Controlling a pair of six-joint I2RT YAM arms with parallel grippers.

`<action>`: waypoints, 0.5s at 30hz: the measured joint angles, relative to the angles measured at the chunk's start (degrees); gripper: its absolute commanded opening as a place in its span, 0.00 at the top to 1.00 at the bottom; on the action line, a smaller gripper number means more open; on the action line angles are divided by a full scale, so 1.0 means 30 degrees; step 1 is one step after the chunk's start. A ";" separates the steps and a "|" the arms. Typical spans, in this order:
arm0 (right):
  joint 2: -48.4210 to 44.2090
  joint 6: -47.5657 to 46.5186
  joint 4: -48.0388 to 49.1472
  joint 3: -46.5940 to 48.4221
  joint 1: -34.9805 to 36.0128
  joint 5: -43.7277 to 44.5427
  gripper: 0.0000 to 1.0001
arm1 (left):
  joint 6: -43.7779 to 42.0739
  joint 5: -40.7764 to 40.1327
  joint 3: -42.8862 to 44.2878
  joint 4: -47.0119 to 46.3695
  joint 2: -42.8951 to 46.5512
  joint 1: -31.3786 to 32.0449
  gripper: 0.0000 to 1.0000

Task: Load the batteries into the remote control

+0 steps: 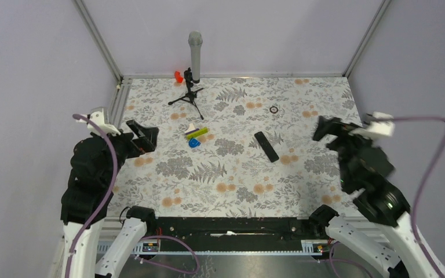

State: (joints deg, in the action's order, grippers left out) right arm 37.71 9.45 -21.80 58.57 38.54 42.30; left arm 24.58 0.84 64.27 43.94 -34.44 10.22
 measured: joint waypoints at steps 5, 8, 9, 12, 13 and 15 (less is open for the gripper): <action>-0.4838 -0.0954 0.0998 0.0022 -0.0029 0.2943 0.00 | -0.0321 -0.0823 0.1013 0.0117 0.1056 0.0000 0.01; -0.5727 -0.1566 0.1239 0.0022 -0.0036 0.3927 0.00 | -0.0561 -0.1195 0.1545 0.0291 0.1566 0.0000 0.01; -0.5858 -0.1727 0.1290 0.0022 -0.0036 0.4160 0.00 | -0.0597 -0.1311 0.1719 0.0466 0.1734 0.0000 0.01; -0.6105 -0.2062 0.1392 0.0015 -0.0029 0.4459 0.00 | -0.0605 -0.1464 0.2229 0.1027 0.1982 0.0000 0.01; -0.6171 -0.2106 0.1413 0.0007 -0.0029 0.4524 0.01 | -0.0597 -0.1450 0.2404 0.1195 0.1989 0.0000 0.01; -0.6258 -0.2186 0.1443 -0.0007 -0.0029 0.4561 0.00 | -0.0546 -0.1370 0.2514 0.1290 0.1989 0.0000 0.01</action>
State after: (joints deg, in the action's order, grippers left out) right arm 18.94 2.90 -17.47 58.54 38.46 55.99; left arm 22.94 -3.27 71.81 47.81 -28.47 10.22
